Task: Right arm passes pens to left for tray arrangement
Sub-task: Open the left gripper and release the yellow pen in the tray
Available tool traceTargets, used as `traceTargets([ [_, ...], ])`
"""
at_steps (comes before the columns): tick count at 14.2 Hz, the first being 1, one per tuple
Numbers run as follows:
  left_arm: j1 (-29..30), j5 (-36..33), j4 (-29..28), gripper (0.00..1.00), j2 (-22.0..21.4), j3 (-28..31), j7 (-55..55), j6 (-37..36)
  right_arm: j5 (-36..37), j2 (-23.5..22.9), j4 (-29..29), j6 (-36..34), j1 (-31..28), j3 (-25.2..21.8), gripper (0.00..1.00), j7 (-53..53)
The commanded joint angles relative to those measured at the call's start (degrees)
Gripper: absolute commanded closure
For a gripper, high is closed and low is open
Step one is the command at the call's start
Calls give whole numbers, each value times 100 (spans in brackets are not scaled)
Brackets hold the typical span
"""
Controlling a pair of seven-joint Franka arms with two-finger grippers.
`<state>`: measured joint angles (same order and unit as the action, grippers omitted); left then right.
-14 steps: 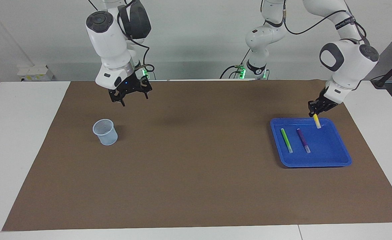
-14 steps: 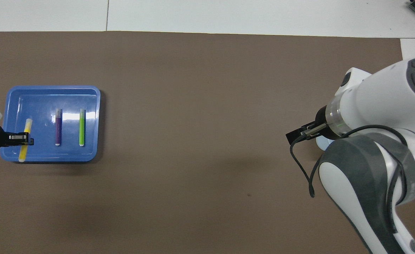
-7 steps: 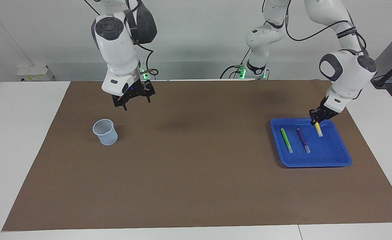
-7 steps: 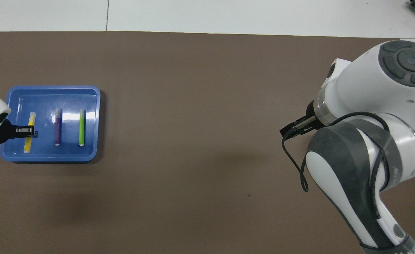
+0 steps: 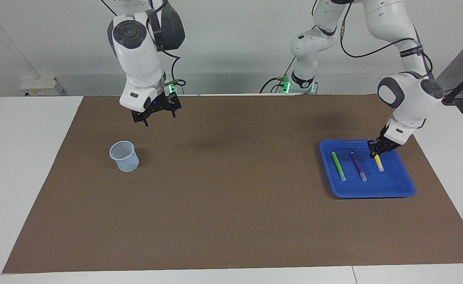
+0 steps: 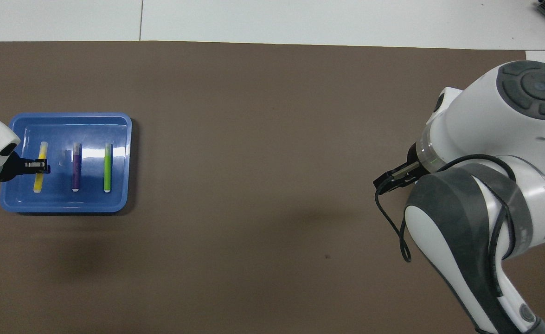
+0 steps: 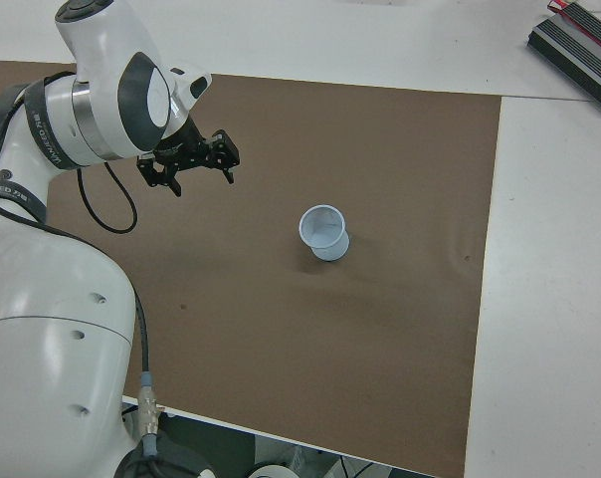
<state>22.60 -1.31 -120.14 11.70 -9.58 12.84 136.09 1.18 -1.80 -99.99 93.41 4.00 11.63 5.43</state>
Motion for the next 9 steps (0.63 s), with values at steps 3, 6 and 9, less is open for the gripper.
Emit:
traceTargets([
  [3,113,-194,166,100,455,-44,70,505,84,267,-346,72,57,-73,0,-60],
  [6,113,-238,123,100,578,-44,61,672,84,241,-328,213,4,-204,0,-33],
  [9,113,-238,-36,100,587,-44,61,928,-3,232,-310,230,-5,-310,0,-24],
])
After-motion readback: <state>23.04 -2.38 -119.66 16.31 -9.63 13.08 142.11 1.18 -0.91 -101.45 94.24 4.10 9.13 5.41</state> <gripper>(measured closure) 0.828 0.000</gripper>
